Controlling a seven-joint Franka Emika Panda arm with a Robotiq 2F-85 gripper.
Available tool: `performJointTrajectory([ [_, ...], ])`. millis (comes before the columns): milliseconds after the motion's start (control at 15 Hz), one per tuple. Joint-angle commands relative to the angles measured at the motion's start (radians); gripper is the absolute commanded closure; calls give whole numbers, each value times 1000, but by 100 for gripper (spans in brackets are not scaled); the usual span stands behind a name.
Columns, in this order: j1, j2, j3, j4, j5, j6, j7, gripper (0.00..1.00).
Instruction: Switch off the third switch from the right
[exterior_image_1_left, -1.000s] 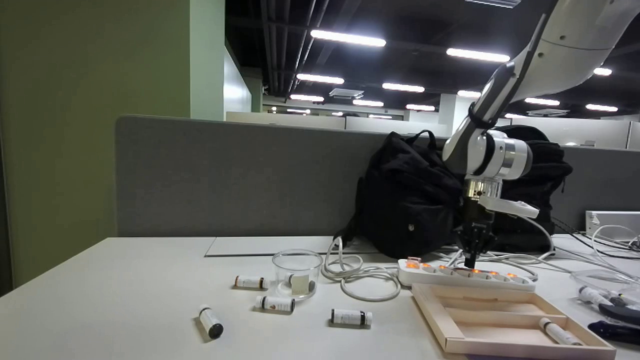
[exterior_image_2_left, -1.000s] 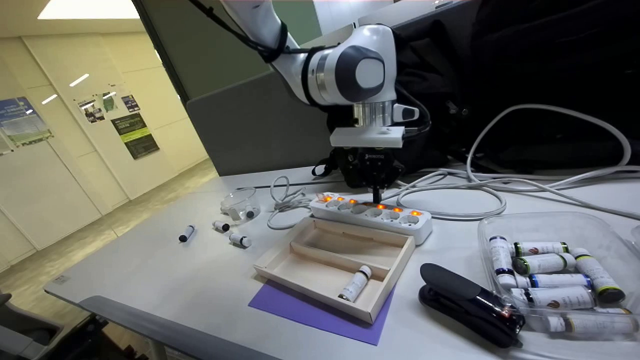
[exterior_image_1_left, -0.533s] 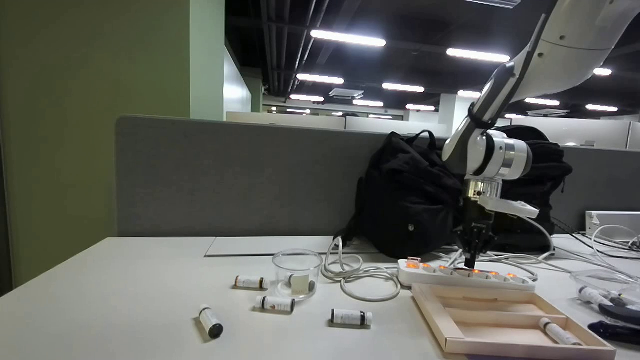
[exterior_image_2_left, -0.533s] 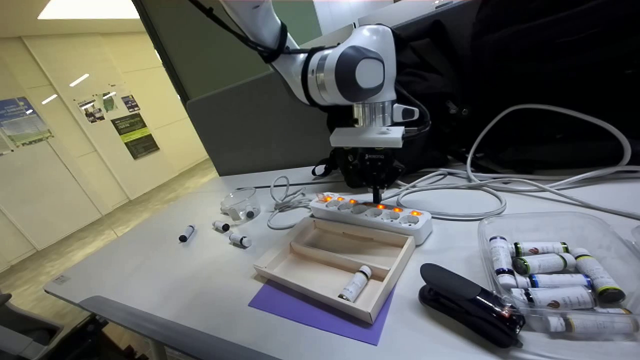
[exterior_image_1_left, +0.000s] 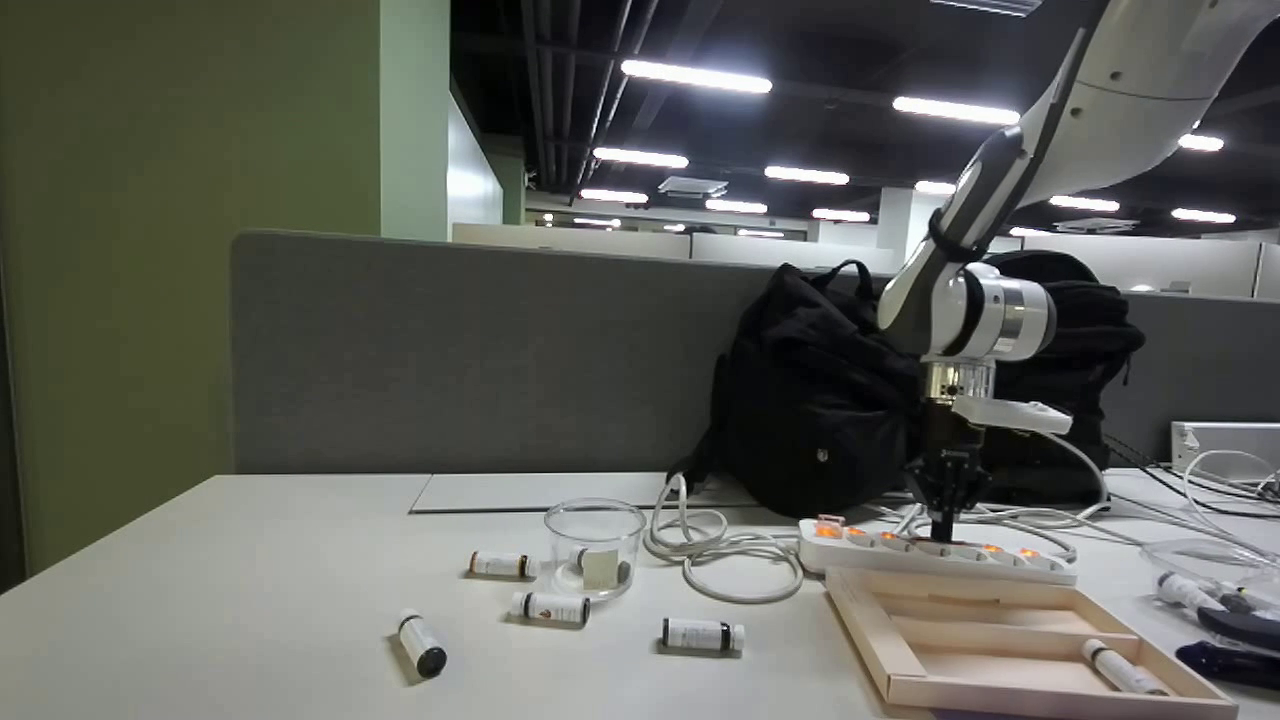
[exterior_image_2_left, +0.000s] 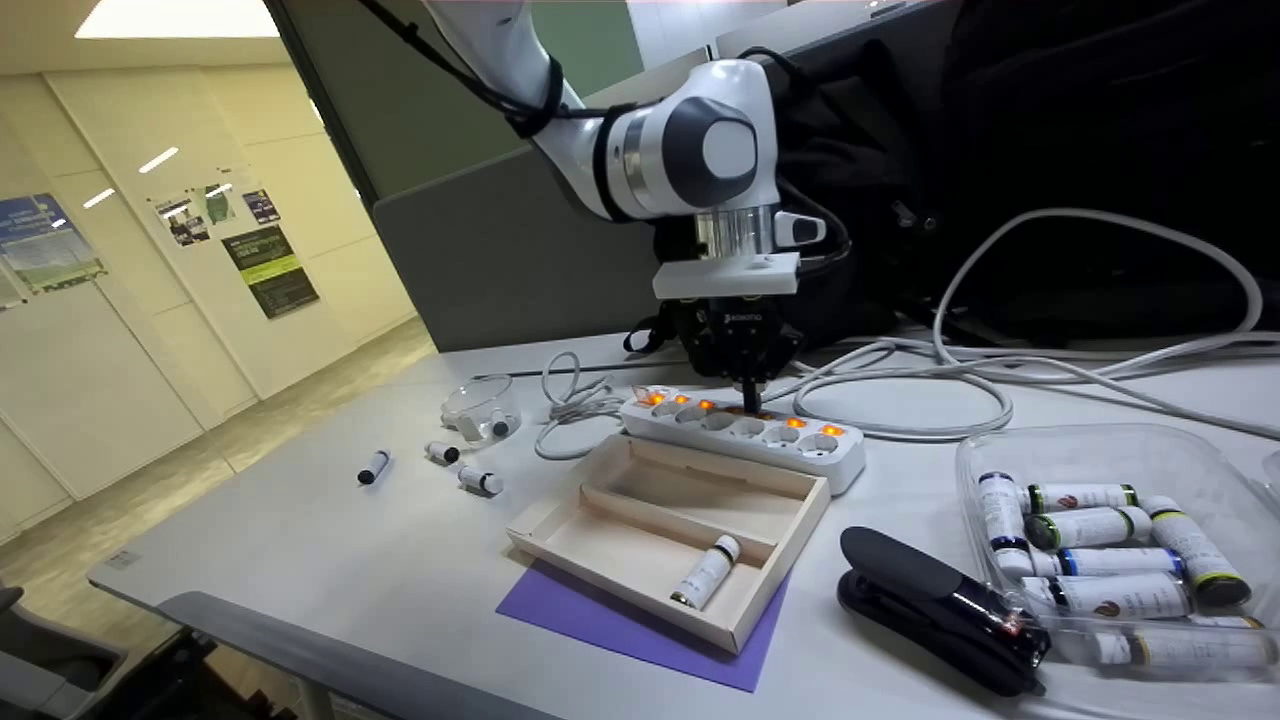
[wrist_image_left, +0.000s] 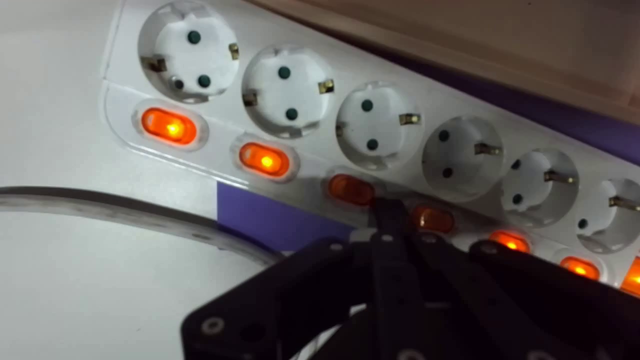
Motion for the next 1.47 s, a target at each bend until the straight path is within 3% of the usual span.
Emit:
performJointTrajectory([
  [0, 44, -20, -39, -102, -78, 34, 52, 100],
  [200, 73, -30, -57, -126, -120, 53, 88, 100],
  [400, 79, -29, -65, -72, -127, 15, 117, 100],
  [533, 71, -27, -66, -13, -121, -45, 127, 100],
  [733, 27, -21, -45, 117, -86, -266, 94, 100],
  [800, 16, -13, -42, 166, -79, -337, 86, 74],
  [933, 4, -3, -45, 255, -69, -452, 89, 68],
  [1400, -40, 25, -44, 455, -19, -653, 93, 19],
])
